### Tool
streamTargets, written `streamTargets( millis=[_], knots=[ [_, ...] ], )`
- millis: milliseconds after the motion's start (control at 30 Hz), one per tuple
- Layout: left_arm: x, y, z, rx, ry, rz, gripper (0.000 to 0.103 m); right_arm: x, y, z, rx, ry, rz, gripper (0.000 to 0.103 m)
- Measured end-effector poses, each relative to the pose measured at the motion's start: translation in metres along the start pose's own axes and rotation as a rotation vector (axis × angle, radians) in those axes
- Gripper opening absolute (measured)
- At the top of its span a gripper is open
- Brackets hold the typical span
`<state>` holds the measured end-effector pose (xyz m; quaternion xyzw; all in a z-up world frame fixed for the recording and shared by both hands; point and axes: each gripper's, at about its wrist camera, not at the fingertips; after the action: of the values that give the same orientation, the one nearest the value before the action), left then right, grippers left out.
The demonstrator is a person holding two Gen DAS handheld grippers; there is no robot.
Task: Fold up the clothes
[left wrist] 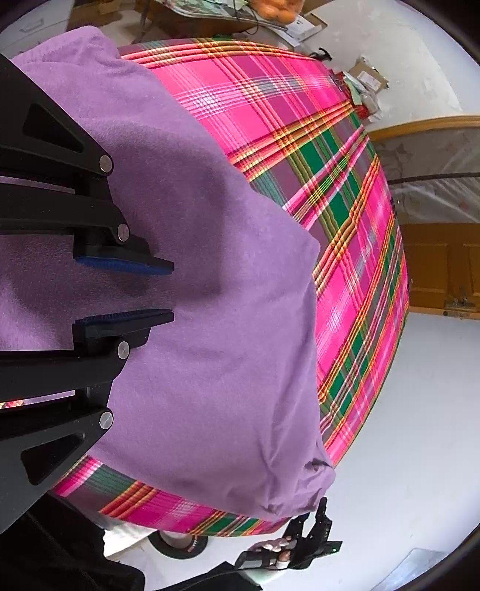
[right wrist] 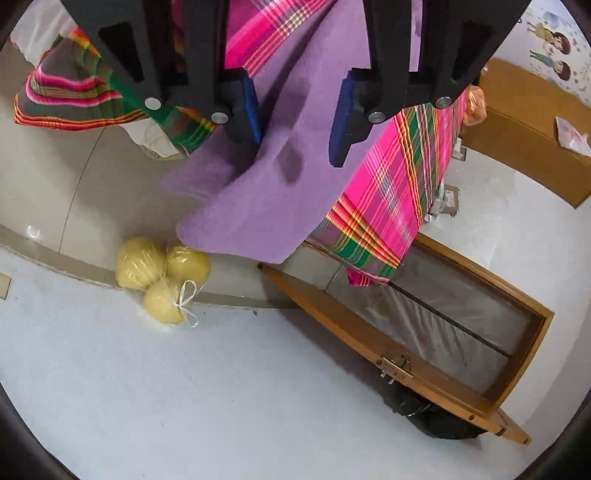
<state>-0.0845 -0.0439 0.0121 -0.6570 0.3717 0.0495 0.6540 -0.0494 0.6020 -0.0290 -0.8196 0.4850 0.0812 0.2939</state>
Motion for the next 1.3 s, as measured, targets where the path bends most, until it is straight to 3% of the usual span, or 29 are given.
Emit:
streamTargets(
  millis=[33,67,100,167,267,333,433,533,633,733,867,1000,1100,1167,1233,1300],
  knots=[
    [-0.001,0.0,-0.001,0.002,-0.005,-0.001,0.019,-0.003,0.003,-0.001,0.02,-0.014,-0.007,0.034],
    [-0.002,0.002,-0.001,0.002,-0.01,-0.004,0.019,-0.007,0.007,-0.003,0.055,-0.033,-0.021,0.024],
    [-0.003,0.003,-0.002,0.002,-0.016,-0.008,0.019,-0.01,0.012,-0.005,0.089,-0.052,-0.034,0.004],
    [-0.005,0.004,-0.003,0.001,-0.024,-0.011,0.019,-0.016,0.017,-0.014,0.085,-0.078,-0.049,0.003],
    [-0.007,0.001,-0.006,-0.009,-0.041,0.002,0.019,-0.026,0.005,-0.05,-0.037,-0.182,-0.012,0.003],
    [-0.009,0.0,-0.01,-0.017,-0.064,0.007,0.019,-0.035,-0.014,-0.065,-0.105,-0.229,0.061,0.003],
    [-0.011,0.0,-0.014,-0.02,-0.086,0.006,0.019,-0.041,-0.027,-0.053,-0.074,-0.226,0.118,0.003],
    [-0.012,0.003,-0.015,-0.015,-0.089,-0.002,0.019,-0.037,-0.018,-0.009,0.022,-0.122,0.086,0.003],
    [-0.012,0.006,-0.01,-0.007,-0.074,-0.011,0.019,-0.026,-0.007,0.026,0.066,-0.036,0.048,0.003],
    [-0.009,0.007,-0.007,-0.003,-0.056,-0.019,0.019,-0.023,-0.003,0.038,0.069,-0.015,0.034,0.01],
    [-0.01,0.008,-0.006,-0.003,-0.053,-0.025,0.019,-0.028,-0.005,0.043,0.08,0.014,0.038,0.011],
    [-0.011,0.008,-0.006,0.0,-0.051,-0.024,0.019,-0.033,-0.022,0.058,0.192,0.054,0.071,0.022],
    [-0.011,0.008,-0.005,0.002,-0.051,-0.024,0.019,-0.031,-0.039,0.055,0.252,0.036,0.127,0.023],
    [-0.012,0.007,-0.006,-0.001,-0.057,-0.018,0.019,-0.031,-0.044,0.04,0.223,-0.025,0.15,0.026],
    [-0.014,0.005,-0.008,-0.003,-0.07,-0.009,0.019,-0.033,-0.04,0.016,0.177,-0.123,0.138,0.034],
    [-0.016,0.0,-0.011,-0.005,-0.097,0.003,0.019,-0.034,-0.025,-0.003,0.151,-0.2,0.065,0.035]
  ],
)
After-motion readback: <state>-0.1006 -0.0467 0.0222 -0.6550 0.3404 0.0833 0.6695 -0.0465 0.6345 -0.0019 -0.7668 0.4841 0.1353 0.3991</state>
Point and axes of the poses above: each gripper's, at about its wrist camera, not at the fingertips, and y roughly the way its jaws point, z to its right, x to its underside, and after that the axes turned 15 degrees about -x, right-handed
